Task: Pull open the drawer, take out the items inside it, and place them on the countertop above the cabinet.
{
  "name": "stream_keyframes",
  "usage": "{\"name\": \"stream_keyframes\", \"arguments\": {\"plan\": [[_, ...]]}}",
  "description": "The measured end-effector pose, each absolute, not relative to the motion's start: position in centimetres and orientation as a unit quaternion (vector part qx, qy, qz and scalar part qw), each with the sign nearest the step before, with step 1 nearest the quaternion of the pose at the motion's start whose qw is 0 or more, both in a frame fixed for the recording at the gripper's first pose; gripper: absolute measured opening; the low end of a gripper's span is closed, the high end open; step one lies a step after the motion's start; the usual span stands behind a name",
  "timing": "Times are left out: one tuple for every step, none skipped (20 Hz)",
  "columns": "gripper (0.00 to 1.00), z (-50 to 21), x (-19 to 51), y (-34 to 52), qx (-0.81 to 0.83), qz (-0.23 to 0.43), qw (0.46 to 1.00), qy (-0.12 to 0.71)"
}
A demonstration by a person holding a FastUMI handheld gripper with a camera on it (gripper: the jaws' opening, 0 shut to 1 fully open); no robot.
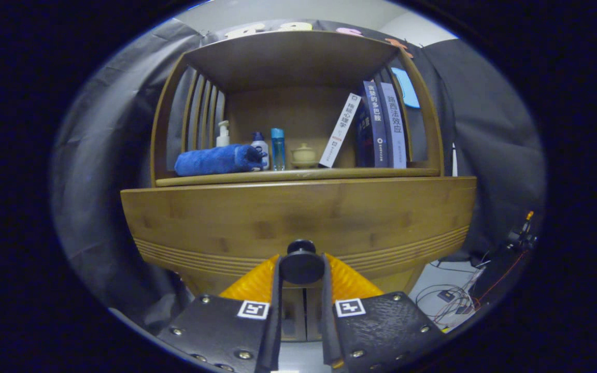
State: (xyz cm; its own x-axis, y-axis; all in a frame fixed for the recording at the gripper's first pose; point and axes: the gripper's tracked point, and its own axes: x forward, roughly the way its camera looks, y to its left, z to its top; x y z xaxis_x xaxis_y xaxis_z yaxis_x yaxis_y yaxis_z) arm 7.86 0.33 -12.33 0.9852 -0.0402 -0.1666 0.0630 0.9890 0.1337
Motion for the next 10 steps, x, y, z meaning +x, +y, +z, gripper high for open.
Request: {"name": "stream_keyframes", "arguments": {"plan": [[0.32, -12.4, 6.7, 0.4, 0.068, -0.022, 0.994, 0.085], [0.32, -12.3, 5.4, 0.4, 0.065, -0.016, 0.994, 0.086], [0.32, -12.6, 4.2, 0.5, 0.064, -0.012, 0.994, 0.092], [0.32, -13.0, 2.9, 0.6, 0.064, -0.005, 0.993, 0.097], [0.32, -12.6, 1.8, 0.6, 0.06, -0.007, 0.994, 0.09], [0.32, -13.0, 1.0, 0.5, 0.057, -0.004, 0.994, 0.093], [0.32, -12.7, 0.1, 0.6, 0.051, -0.002, 0.994, 0.093], [0.32, -12.8, -0.7, 0.6, 0.046, -0.003, 0.995, 0.091], [0.32, -12.9, -1.6, 0.5, 0.048, -0.003, 0.995, 0.091], [0.32, -12.8, -2.1, 0.7, 0.054, -0.003, 0.995, 0.088]]}}
